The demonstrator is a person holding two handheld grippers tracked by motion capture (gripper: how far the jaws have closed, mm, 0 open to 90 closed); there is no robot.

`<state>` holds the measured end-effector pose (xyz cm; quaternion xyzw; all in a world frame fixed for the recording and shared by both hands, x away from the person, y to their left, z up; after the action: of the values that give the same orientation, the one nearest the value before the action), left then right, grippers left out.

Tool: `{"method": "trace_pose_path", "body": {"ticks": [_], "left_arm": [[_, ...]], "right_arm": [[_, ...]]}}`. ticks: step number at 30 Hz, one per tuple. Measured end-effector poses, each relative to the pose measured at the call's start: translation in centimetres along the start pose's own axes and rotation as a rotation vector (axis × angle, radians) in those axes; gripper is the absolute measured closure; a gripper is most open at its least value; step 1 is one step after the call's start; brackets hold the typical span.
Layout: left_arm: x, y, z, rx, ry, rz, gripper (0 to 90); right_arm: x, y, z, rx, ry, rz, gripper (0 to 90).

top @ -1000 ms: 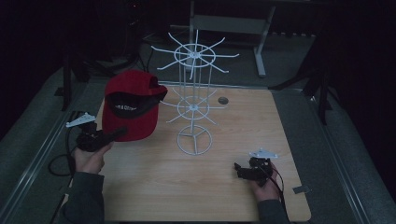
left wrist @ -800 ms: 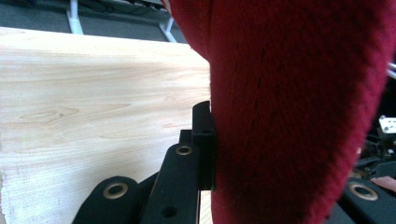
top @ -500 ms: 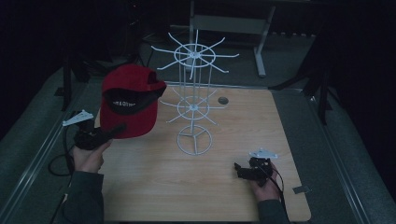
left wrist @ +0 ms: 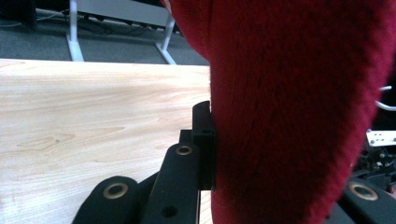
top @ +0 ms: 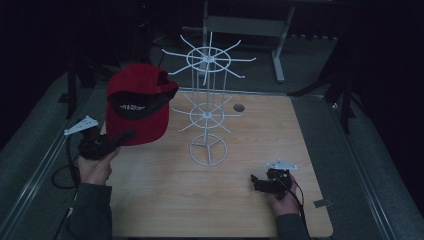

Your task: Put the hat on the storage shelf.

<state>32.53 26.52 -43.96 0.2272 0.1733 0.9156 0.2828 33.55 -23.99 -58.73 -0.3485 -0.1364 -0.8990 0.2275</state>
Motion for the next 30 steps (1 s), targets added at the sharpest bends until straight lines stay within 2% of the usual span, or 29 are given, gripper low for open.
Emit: {"method": "trace_pose_path", "body": {"ticks": [20, 30], "left_arm": [[0.6, 0.9, 1.2, -0.009, 0.053, -0.015, 84.7], [0.8, 1.3, 1.9, -0.001, 0.082, -0.023, 84.7]], "right_arm": [[0.0, 0.0, 0.0, 0.002, 0.001, 0.000, 13.4], [0.0, 0.0, 0.0, 0.002, 0.001, 0.000, 13.4]]}}
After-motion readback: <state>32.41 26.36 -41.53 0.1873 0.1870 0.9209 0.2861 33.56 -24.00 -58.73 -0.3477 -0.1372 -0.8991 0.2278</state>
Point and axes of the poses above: each handheld gripper's, and its own axes: x roughly backward along the jaws, z roughly out of its top, y roughly to its right, the point moved 3 cm from there along -x, roughly forward along the jaws, and after that the axes turned 6 degrees about x, right-handed, at the moved point
